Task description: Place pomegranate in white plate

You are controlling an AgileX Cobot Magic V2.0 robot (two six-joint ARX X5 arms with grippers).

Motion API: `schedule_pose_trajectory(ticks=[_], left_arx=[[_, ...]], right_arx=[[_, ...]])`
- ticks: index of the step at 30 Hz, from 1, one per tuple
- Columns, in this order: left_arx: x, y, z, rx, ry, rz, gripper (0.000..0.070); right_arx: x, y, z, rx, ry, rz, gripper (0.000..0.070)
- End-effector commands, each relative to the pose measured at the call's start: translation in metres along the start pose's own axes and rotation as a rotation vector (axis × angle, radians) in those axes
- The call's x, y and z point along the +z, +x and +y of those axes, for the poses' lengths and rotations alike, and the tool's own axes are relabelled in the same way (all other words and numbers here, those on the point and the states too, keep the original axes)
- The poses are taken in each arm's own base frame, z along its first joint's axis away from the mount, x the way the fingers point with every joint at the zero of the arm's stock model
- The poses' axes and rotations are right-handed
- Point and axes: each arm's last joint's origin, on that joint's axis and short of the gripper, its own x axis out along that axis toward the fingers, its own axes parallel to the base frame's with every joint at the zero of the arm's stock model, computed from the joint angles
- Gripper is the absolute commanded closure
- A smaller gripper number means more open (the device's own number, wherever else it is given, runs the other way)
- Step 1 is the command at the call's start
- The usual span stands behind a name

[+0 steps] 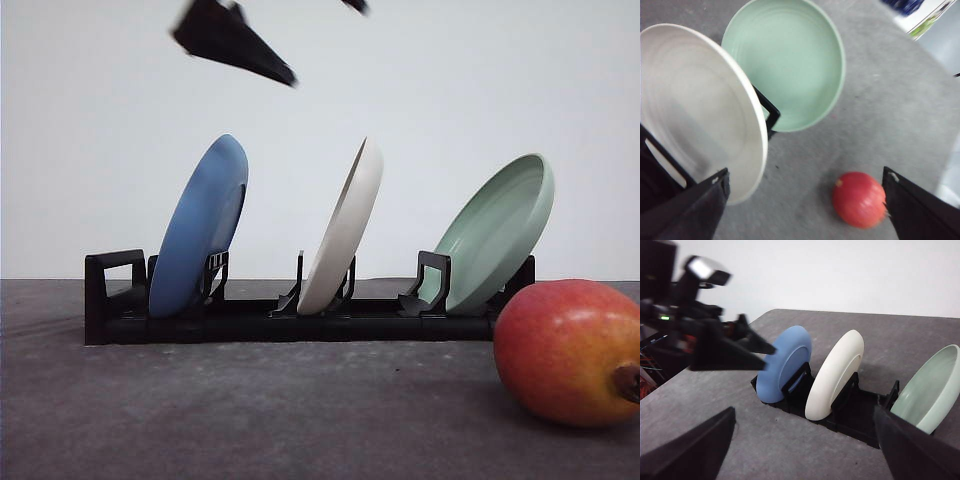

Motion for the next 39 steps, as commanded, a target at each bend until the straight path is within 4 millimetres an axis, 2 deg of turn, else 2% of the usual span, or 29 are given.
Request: schedule_pose_trajectory(ticks=[1, 6, 10, 14, 18, 23, 25, 27, 39], left_arx=[[0.008, 0.017, -0.003, 0.039, 0.017, 0.009, 0.0114], [0.010, 0.060, -0.002, 0.104, 0.034, 0.047, 0.0114], [0.005, 0.085, 0.003, 0.137, 0.040, 0.049, 0.0114], [0.003, 0.101, 0.008, 0.135, 0.043, 0.039, 0.0115], [0.002, 0.108, 0.010, 0.135, 0.044, 0.037, 0.0125], [-0.001, 0.114, 0.012, 0.137, 0.041, 0.053, 0.0345], [-0.002, 0.114, 0.012, 0.137, 0.040, 0.056, 0.0506], [-0.001, 0.114, 0.012, 0.136, 0.040, 0.053, 0.0700], [0.002, 0.108, 0.009, 0.132, 0.011, 0.034, 0.0700]], right_arx=[[0.005, -0.002, 0.002, 0.005, -0.010, -0.015, 0.0142], [0.005, -0.002, 0.002, 0.005, -0.010, -0.015, 0.0142], [0.005, -0.002, 0.002, 0.005, -0.001, -0.014, 0.0142], [0.005, -0.002, 0.002, 0.005, 0.016, -0.015, 0.0142], [0.005, -0.002, 0.002, 0.005, 0.016, -0.015, 0.0142], [0.005, -0.002, 0.002, 0.005, 0.016, -0.015, 0.0142], [0.005, -0.002, 0.002, 0.005, 0.016, -0.015, 0.0142], [0.005, -0.002, 0.002, 0.005, 0.016, -0.014, 0.0142], [0.005, -0.002, 0.002, 0.005, 0.016, -0.014, 0.0142]])
